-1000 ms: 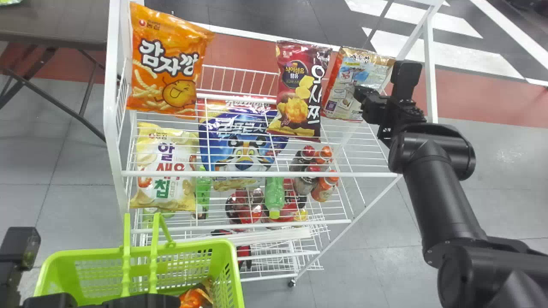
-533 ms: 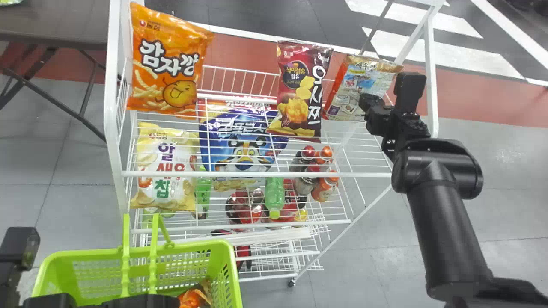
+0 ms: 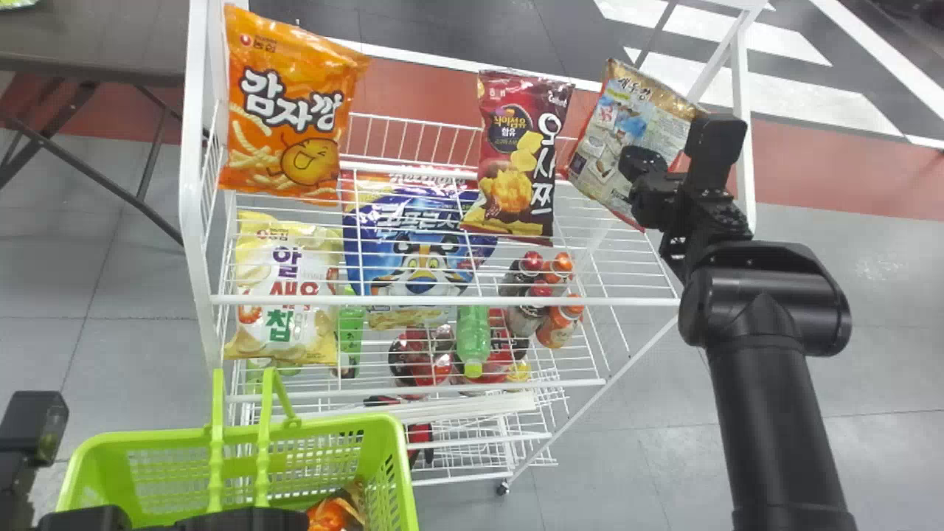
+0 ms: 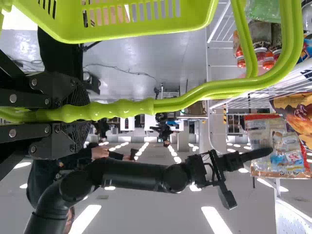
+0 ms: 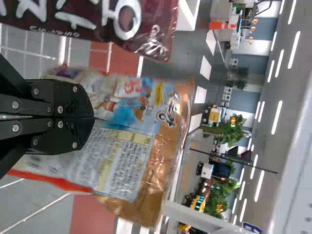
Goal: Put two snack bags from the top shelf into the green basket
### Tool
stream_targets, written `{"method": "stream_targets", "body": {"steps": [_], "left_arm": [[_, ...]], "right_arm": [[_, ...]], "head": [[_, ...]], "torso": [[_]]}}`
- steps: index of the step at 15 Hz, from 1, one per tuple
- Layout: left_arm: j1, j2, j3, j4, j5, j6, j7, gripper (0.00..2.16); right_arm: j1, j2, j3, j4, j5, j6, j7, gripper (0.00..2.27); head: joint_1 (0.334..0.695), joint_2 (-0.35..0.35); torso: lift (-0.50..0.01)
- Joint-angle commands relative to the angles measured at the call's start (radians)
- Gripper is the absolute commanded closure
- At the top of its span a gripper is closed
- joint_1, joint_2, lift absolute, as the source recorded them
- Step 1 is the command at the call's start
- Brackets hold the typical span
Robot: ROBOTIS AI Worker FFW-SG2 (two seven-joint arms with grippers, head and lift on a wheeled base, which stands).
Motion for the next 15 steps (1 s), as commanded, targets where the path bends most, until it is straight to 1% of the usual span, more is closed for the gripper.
{"method": "stream_targets", "body": {"steps": [1,6,9,13,15], "left_arm": [[0.002,0.000,0.004,0.000,0.001,0.007,-0.001,2.15],[0.002,0.000,0.004,0.002,0.001,0.007,-0.002,2.15],[0.002,0.000,0.004,0.006,0.002,0.007,-0.002,2.15],[0.002,-0.003,0.001,0.009,0.001,0.007,-0.004,2.15],[0.003,-0.003,0.001,0.012,0.002,0.007,-0.005,2.15]], "right_arm": [[0.038,0.012,0.000,-0.113,0.008,0.072,-0.008,2.19],[0.159,0.045,0.000,-0.424,0.008,0.299,-0.020,2.19],[0.256,0.052,-0.009,-0.624,-0.008,0.443,-0.022,2.19],[0.358,0.058,0.011,-0.811,-0.029,0.563,-0.022,2.19],[0.391,0.058,0.018,-0.894,-0.075,0.676,-0.017,2.19]], "head": [[0.695,-0.350],[0.695,-0.350],[0.695,-0.350],[0.695,-0.350],[0.695,-0.350]], "torso": [[-0.001],[-0.001],[-0.001],[-0.001],[-0.001]]}}
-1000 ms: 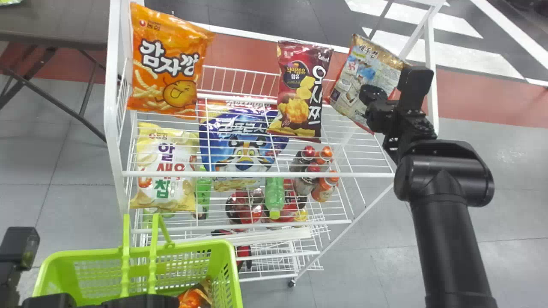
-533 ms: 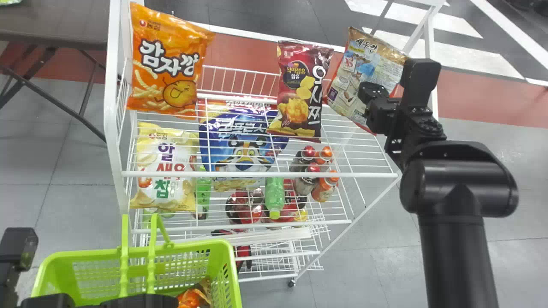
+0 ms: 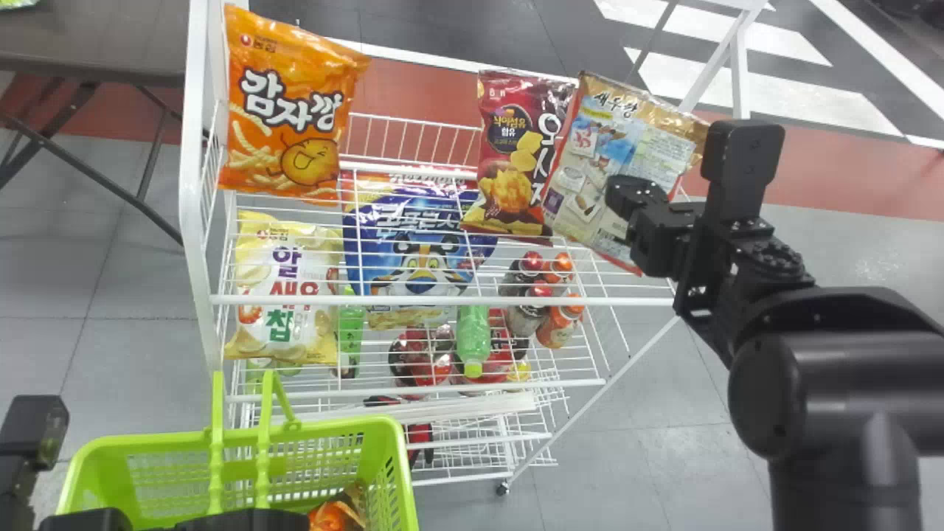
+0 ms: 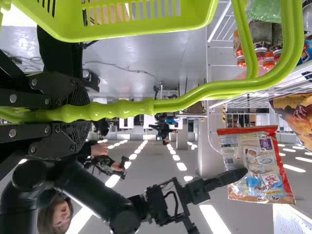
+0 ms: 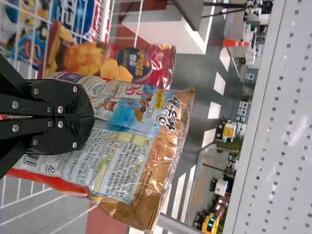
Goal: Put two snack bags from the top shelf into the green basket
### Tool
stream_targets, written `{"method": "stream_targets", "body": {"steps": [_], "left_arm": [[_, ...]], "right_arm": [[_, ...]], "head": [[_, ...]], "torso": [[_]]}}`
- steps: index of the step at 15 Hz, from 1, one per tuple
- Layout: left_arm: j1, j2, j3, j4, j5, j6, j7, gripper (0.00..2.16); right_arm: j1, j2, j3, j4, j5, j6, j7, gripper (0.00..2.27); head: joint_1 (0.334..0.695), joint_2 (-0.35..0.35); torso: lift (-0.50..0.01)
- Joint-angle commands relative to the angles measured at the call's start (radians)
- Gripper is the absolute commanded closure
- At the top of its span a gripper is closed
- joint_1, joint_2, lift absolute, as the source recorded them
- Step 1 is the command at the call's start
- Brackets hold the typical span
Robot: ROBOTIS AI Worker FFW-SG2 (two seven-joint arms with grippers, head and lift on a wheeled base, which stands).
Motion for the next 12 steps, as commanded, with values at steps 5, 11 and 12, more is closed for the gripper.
{"method": "stream_targets", "body": {"steps": [5,11,12], "left_arm": [[0.001,0.000,0.006,0.009,0.003,0.007,-0.002,2.15],[0.001,-0.006,0.003,0.011,0.005,0.007,0.000,2.15],[0.001,-0.008,0.003,0.011,0.005,0.007,-0.002,2.15]], "right_arm": [[0.075,0.000,0.083,-0.209,-0.085,0.300,0.017,2.19],[0.128,-0.006,0.228,-0.261,-0.117,0.405,0.027,2.19],[0.134,-0.006,0.265,-0.257,-0.115,0.405,0.025,2.19]], "head": [[0.695,-0.350],[0.695,-0.313],[0.695,-0.300]], "torso": [[-0.001],[-0.001],[-0.001]]}}
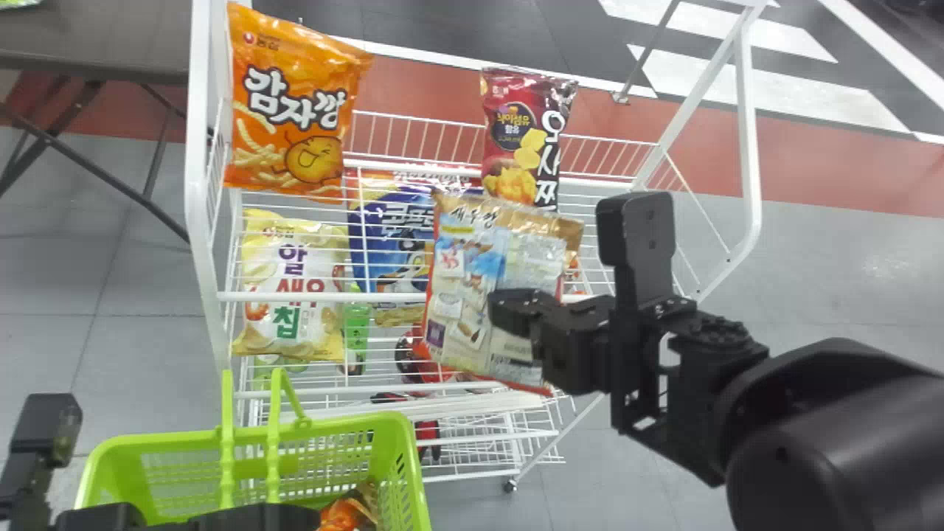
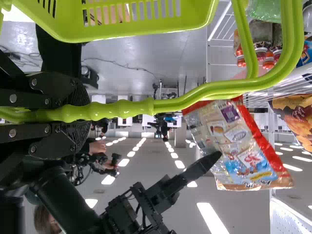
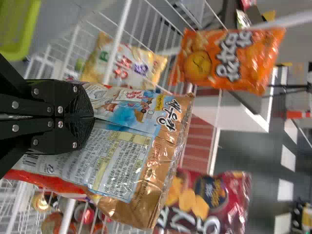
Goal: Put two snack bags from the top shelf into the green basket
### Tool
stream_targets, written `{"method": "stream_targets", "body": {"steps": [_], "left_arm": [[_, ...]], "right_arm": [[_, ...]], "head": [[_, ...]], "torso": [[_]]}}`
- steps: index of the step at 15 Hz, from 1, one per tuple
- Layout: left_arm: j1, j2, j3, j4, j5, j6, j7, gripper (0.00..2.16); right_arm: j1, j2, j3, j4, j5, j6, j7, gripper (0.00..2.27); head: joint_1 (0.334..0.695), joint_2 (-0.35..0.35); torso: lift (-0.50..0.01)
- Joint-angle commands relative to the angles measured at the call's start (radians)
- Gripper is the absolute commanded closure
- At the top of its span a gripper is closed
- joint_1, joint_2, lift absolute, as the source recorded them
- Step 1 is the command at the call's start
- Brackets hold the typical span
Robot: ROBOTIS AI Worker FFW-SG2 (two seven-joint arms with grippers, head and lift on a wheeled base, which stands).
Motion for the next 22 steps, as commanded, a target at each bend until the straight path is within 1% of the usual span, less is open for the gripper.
{"method": "stream_targets", "body": {"steps": [1,6,7,8,10,13,14,15,16,17,18,20,22], "left_arm": [[0.000,-0.001,-0.001,0.002,0.002,0.007,-0.002,2.15],[0.003,-0.006,-0.001,0.011,0.003,0.007,0.003,2.15],[0.003,-0.006,-0.001,0.012,0.003,0.007,0.003,2.15],[0.003,-0.006,-0.001,0.014,0.003,0.007,0.004,2.15],[0.009,-0.006,0.004,0.014,0.008,0.007,0.006,2.15],[0.009,-0.006,0.005,0.014,0.012,0.007,0.004,2.15],[0.008,-0.006,0.005,0.014,0.012,0.007,0.003,2.15],[0.009,-0.006,0.007,0.014,0.014,0.007,0.001,2.15],[0.009,-0.004,0.008,0.014,0.014,0.007,0.001,2.15],[0.018,-0.006,0.017,0.014,0.014,0.007,-0.002,2.15],[0.029,-0.007,0.027,0.014,0.020,0.007,-0.005,2.15],[0.034,-0.007,0.030,0.011,0.020,0.007,-0.005,2.15],[0.035,-0.009,0.028,0.012,0.020,0.007,-0.006,2.15]], "right_arm": [[0.021,0.001,0.081,0.014,0.004,-0.015,-0.006,2.19],[0.069,0.004,0.276,0.106,0.024,-0.159,-0.046,2.19],[0.073,0.007,0.309,0.111,0.024,-0.159,-0.058,2.19],[0.078,0.006,0.335,0.109,0.024,-0.143,-0.079,2.19],[0.083,0.006,0.384,0.109,0.024,-0.113,-0.089,2.19],[0.100,0.004,0.427,0.176,0.009,-0.140,-0.075,2.18],[0.103,0.004,0.444,0.210,0.006,-0.156,-0.070,2.14],[0.109,0.004,0.451,0.233,0.003,-0.162,-0.064,1.95],[0.123,0.001,0.451,0.238,-0.001,-0.165,-0.059,1.21],[0.126,-0.008,0.450,0.233,-0.001,-0.168,-0.061,0.17],[0.126,-0.011,0.442,0.226,-0.001,-0.168,-0.061,0.00],[0.127,-0.017,0.401,0.201,-0.001,-0.168,-0.059,0.04],[0.146,-0.017,0.344,0.210,-0.004,-0.282,-0.041,0.07]], "head": [[0.695,-0.267],[0.695,-0.165],[0.695,-0.118],[0.695,-0.094],[0.695,-0.057],[0.695,0.005],[0.695,0.020],[0.695,0.035],[0.695,0.064],[0.695,0.074],[0.695,0.079],[0.695,0.082],[0.695,0.055]], "torso": [[-0.001],[-0.001],[-0.001],[-0.001],[-0.001],[-0.001],[-0.001],[-0.001],[-0.001],[-0.001],[-0.001],[-0.001],[-0.001]]}}
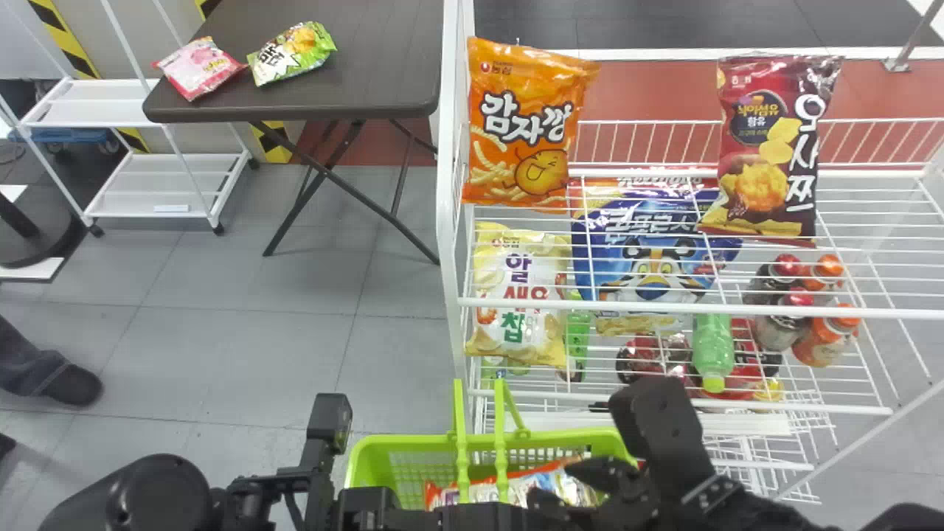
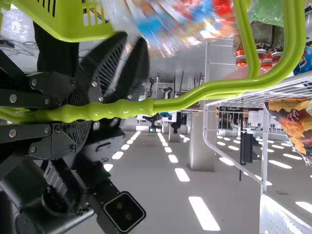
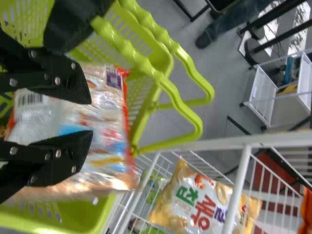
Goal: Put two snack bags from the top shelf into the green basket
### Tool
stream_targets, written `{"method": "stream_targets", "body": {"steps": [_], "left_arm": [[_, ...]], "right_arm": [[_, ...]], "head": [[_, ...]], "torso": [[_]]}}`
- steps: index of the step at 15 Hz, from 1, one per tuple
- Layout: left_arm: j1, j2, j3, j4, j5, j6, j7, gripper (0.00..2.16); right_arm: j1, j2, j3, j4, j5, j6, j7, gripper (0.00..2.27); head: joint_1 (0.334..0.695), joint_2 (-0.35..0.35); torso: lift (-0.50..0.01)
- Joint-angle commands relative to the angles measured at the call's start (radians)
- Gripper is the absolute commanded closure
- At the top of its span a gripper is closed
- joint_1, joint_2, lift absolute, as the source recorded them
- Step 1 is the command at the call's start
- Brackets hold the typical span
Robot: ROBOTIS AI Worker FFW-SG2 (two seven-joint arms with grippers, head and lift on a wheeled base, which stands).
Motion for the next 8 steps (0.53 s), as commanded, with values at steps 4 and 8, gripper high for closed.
{"method": "stream_targets", "body": {"steps": [4,8], "left_arm": [[0.006,-0.001,0.004,0.000,0.000,0.003,-0.005,2.15],[0.012,-0.002,0.004,0.002,0.000,-0.018,-0.007,2.15]], "right_arm": [[0.056,0.015,-0.177,0.114,0.013,-0.521,0.014,0.07],[0.093,0.067,-0.325,0.286,0.016,-0.859,0.012,0.07]], "head": [[0.695,0.004],[0.695,-0.108]], "torso": [[-0.001],[-0.001]]}}
